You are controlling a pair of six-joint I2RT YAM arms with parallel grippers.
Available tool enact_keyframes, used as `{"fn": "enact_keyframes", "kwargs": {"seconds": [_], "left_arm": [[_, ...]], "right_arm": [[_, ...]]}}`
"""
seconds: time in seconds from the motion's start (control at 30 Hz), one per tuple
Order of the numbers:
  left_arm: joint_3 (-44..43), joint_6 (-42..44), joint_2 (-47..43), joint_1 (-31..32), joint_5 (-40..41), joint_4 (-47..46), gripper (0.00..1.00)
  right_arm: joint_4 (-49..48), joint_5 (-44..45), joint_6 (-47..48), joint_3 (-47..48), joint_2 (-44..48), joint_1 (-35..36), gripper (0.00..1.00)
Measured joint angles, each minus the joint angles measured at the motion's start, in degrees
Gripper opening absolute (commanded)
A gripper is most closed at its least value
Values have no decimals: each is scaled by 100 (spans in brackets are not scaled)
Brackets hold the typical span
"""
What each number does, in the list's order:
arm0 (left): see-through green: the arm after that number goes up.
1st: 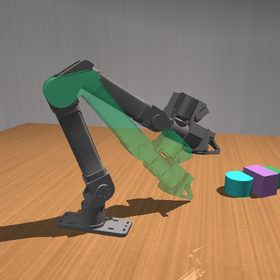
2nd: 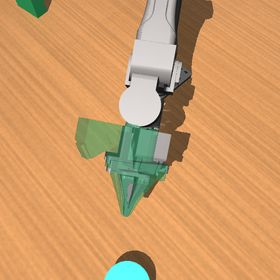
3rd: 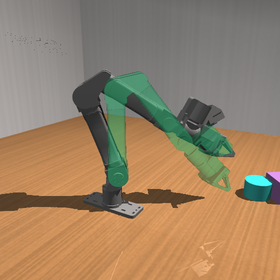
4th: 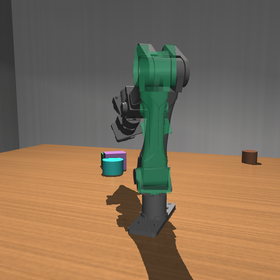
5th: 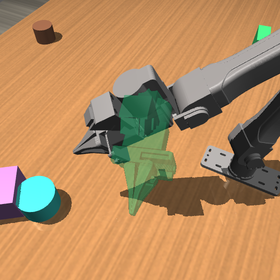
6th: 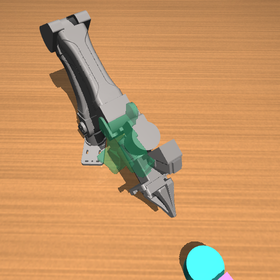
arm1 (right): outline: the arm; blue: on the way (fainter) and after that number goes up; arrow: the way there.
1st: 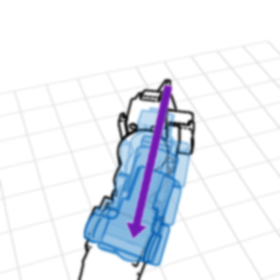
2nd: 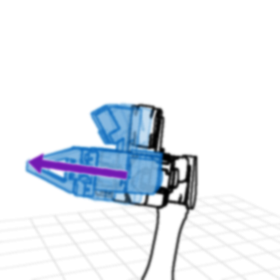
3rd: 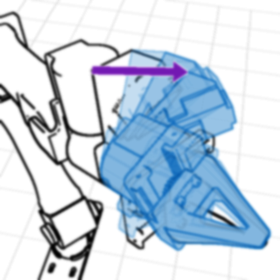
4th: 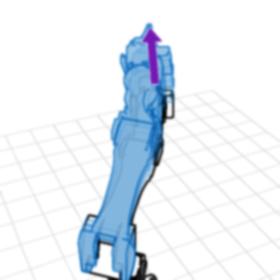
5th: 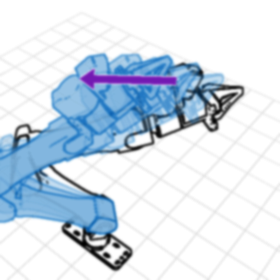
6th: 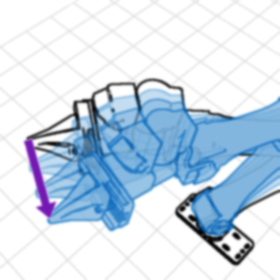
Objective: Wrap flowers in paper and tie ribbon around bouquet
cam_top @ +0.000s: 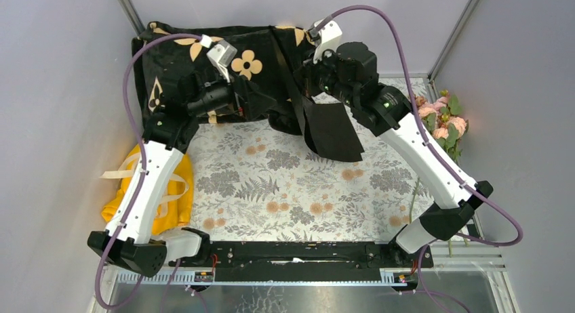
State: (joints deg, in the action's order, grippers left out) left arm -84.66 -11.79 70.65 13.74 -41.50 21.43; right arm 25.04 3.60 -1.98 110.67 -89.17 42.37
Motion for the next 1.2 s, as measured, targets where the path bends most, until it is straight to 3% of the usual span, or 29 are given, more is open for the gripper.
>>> {"fn": "enact_keyframes", "kwargs": {"seconds": [0.17, 0.57, 1.0, 1.2], "left_arm": [[-52, -289, 219, 699, 463, 26, 99], [514, -490, 363, 726, 2173, 269, 97], [940, -717, 800, 155, 2437, 264, 91], [1014, -352, 1047, 4, 2374, 251, 79]], "right_arm": [[-59, -501, -374, -354, -107, 2, 0], [-267, -1043, -704, -553, -389, 2, 0], [-367, -1060, -643, -903, -380, 2, 0], [-326, -1064, -505, -885, -334, 2, 0]]}}
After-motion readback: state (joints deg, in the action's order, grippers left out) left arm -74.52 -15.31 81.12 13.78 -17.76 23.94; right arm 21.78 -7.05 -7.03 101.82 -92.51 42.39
